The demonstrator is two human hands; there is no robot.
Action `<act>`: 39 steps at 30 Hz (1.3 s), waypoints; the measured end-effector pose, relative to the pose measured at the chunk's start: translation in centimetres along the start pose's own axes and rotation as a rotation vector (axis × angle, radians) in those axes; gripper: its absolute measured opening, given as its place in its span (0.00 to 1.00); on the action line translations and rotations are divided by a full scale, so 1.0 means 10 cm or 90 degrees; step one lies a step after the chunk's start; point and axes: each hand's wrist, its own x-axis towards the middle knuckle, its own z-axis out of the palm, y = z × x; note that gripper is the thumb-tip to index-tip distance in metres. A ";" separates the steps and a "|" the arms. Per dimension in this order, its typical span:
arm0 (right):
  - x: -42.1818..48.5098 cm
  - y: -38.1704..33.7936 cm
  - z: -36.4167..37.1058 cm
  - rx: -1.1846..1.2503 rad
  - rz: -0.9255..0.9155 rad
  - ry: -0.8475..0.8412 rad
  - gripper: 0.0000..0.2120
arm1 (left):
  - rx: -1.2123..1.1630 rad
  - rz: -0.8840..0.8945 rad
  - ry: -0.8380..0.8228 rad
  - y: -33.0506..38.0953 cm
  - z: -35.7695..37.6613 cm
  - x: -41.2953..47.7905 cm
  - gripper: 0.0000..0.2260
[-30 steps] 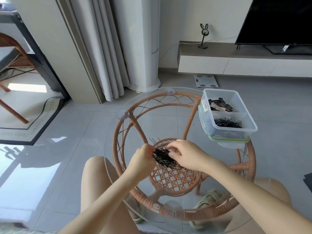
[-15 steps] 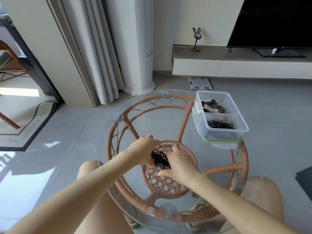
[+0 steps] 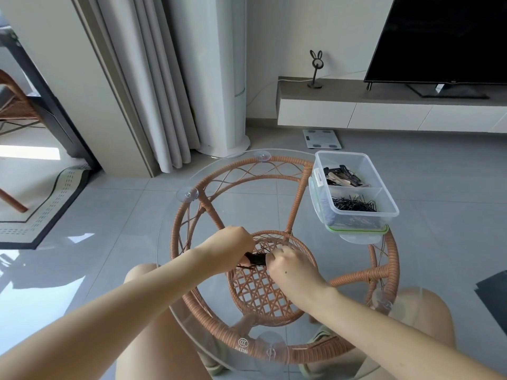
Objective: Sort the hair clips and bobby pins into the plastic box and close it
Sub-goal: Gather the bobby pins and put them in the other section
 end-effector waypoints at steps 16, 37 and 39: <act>-0.18 0.75 -0.38 0.347 0.134 0.173 0.05 | -0.203 -0.031 0.165 -0.19 -0.37 -0.19 0.12; -0.15 2.14 -0.37 0.297 0.208 -0.030 0.14 | -0.260 0.089 0.277 0.59 -1.27 0.63 0.08; -0.19 2.19 -0.37 0.355 0.239 -0.008 0.15 | -0.242 0.099 0.284 0.74 -1.32 0.81 0.10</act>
